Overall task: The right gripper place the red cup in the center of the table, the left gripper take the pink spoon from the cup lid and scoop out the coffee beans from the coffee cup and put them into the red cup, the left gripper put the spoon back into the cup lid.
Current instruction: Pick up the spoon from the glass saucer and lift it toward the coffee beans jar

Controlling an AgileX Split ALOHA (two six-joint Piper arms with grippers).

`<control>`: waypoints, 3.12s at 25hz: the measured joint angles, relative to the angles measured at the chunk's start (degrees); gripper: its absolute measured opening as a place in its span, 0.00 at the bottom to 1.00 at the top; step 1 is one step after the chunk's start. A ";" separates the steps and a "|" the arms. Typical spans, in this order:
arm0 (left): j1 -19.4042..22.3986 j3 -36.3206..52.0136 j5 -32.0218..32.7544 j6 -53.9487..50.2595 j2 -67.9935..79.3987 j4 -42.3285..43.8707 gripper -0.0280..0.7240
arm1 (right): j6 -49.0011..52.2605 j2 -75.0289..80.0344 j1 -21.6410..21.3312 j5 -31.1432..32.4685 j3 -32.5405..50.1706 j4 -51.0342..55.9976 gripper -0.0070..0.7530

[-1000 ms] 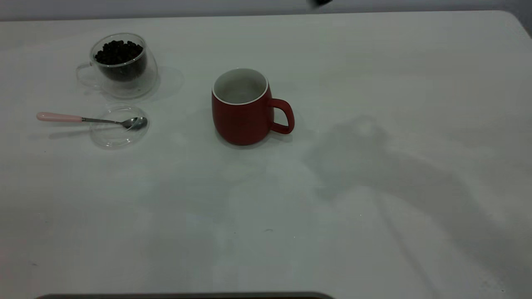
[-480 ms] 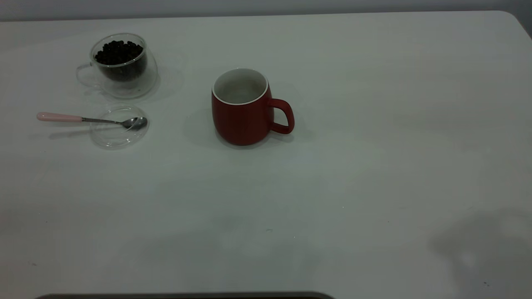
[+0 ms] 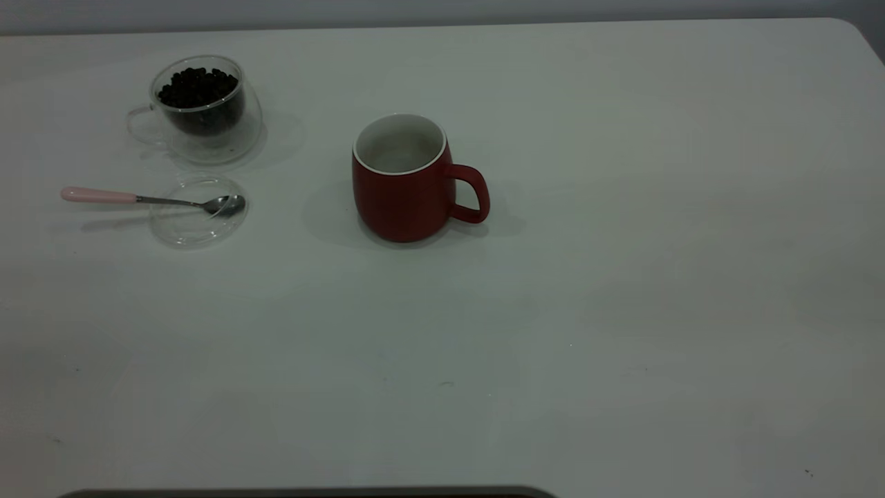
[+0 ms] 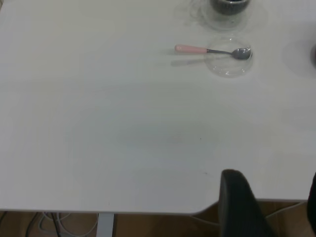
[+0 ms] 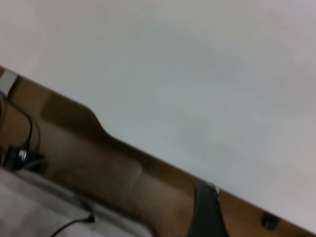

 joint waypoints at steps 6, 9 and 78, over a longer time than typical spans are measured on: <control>0.00 0.00 0.00 0.00 0.00 0.00 0.57 | -0.07 -12.09 0.00 -0.13 3.74 0.00 0.79; 0.00 0.00 0.00 0.00 0.00 0.00 0.57 | -0.21 -15.71 0.00 -0.25 4.71 -0.05 0.79; 0.00 0.00 0.00 0.00 0.00 0.00 0.57 | 2.48 -21.46 -16.98 -0.38 4.71 -4.25 0.79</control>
